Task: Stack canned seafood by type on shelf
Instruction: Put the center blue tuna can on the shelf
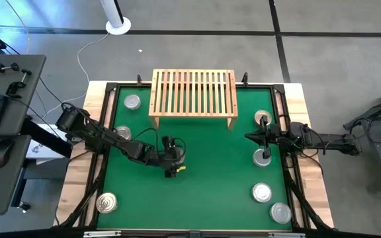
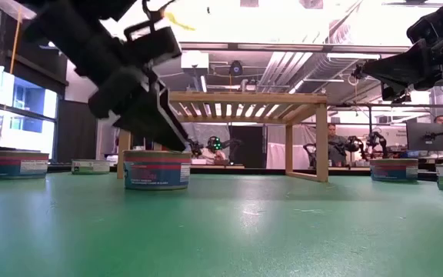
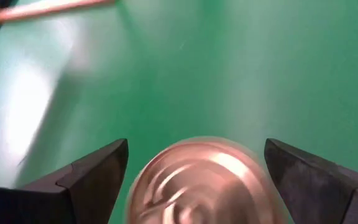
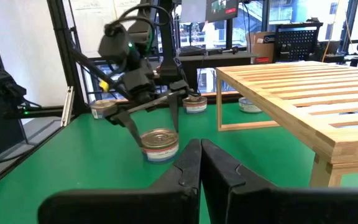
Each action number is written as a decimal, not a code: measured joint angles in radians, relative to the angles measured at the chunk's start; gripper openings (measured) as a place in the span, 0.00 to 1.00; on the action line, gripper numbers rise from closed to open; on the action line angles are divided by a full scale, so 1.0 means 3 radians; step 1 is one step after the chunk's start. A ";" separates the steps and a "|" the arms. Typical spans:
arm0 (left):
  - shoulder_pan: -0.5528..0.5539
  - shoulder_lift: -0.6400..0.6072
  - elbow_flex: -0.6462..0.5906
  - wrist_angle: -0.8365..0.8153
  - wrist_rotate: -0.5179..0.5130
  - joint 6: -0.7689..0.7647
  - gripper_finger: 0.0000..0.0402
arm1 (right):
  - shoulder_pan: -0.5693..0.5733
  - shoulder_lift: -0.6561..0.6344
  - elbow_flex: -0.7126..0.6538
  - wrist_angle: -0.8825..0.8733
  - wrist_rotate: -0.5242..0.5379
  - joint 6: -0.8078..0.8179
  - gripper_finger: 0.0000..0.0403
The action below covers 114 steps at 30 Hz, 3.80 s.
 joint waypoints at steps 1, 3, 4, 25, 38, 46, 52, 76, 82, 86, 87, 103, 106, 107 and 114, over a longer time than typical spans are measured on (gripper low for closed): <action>0.0024 -0.0001 0.0005 -0.0038 -0.0010 0.0045 0.91 | 0.0000 0.0000 -0.0001 0.0000 -0.0001 0.0000 0.00; 0.0070 -0.0006 0.0006 -0.0093 0.0031 0.0073 0.91 | -0.0001 0.0000 -0.0001 0.0000 0.0000 0.0000 0.00; 0.0088 -0.0006 0.0009 -0.0120 0.0104 0.0074 0.91 | -0.0001 0.0000 -0.0001 0.0000 0.0000 0.0000 0.00; 0.0416 -0.0507 -0.0226 -0.0756 0.0680 -0.0418 0.91 | -0.0001 0.0000 0.0000 0.0000 -0.0001 0.0000 0.00; 0.0438 -0.0341 -0.0320 -0.0111 0.1126 -0.0429 0.91 | -0.0001 0.0000 0.0000 0.0000 -0.0001 0.0000 0.00; 0.0217 -0.0548 -0.0324 0.0052 0.0833 -0.0561 0.91 | -0.0001 0.0000 0.0000 0.0000 -0.0001 0.0000 0.00; -0.0209 -0.0559 -0.0350 0.0227 -0.0262 -0.0682 0.91 | -0.0001 0.0000 -0.0001 0.0000 -0.0001 0.0000 0.00; -0.0287 -0.0562 -0.1464 0.2392 0.0318 -0.0778 0.91 | 0.0000 -0.0001 -0.0003 0.0338 -0.0002 0.0181 0.00; -0.0146 -0.0562 -0.1251 0.1877 0.0825 -0.0789 0.91 | 0.0000 0.0001 -0.0002 0.0275 -0.0177 0.0550 0.00; -0.0154 -0.0562 -0.0907 0.1191 0.0637 -0.0711 0.91 | 0.0000 0.0069 -0.0003 0.0380 -0.0539 0.0540 0.02; -0.0154 -0.0562 -0.0814 0.1030 0.0587 -0.0702 0.91 | 0.0001 0.0114 -0.0003 0.0437 -0.0582 0.0544 0.02; -0.0790 -0.1290 -0.0738 0.0123 -0.0904 -0.0914 0.91 | 0.0726 0.2264 0.0108 0.2171 0.0268 -0.0058 0.09; -0.0884 -0.1572 -0.0940 0.0131 -0.1118 -0.1082 0.91 | 0.0801 0.2718 0.0349 0.2200 0.0478 0.0013 0.13; -0.0908 -0.1647 -0.1011 0.0128 -0.1160 -0.1132 0.91 | 0.0817 0.2876 0.0443 0.2203 0.0491 0.0005 0.16; -0.1008 -0.1793 -0.1303 0.0280 -0.1260 -0.1386 0.91 | 0.0860 0.3879 0.1128 0.2119 0.0494 0.0001 0.50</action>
